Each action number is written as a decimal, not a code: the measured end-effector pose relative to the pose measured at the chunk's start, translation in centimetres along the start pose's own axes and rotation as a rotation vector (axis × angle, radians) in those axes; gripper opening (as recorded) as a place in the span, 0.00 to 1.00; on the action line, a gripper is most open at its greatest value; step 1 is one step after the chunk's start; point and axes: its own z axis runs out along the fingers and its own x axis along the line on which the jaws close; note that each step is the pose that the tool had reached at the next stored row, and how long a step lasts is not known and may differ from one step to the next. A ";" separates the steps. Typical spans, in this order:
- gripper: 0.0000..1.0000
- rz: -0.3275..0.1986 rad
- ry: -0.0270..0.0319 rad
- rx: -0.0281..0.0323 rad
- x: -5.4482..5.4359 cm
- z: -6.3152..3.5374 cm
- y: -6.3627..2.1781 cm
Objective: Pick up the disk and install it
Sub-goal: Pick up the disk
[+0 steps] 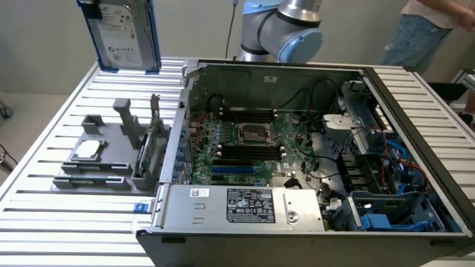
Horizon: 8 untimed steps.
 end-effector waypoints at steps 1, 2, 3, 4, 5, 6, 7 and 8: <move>0.33 0.000 0.0002 -0.0028 0.2 -0.08 -0.40; 0.33 0.000 0.0005 -0.0062 0.4 -0.14 -0.82; 0.33 0.000 0.0009 -0.0099 0.6 -0.20 -1.27; 0.33 0.000 0.0012 -0.0133 0.8 -0.26 -1.69; 0.33 0.000 0.0016 -0.0166 1.0 -0.32 -2.11; 0.33 0.000 0.0019 -0.0200 1.1 -0.38 -2.52; 0.33 0.000 0.0021 -0.0231 1.3 -0.46 -2.96; 0.33 -0.001 0.0022 -0.0256 1.5 -0.60 -3.40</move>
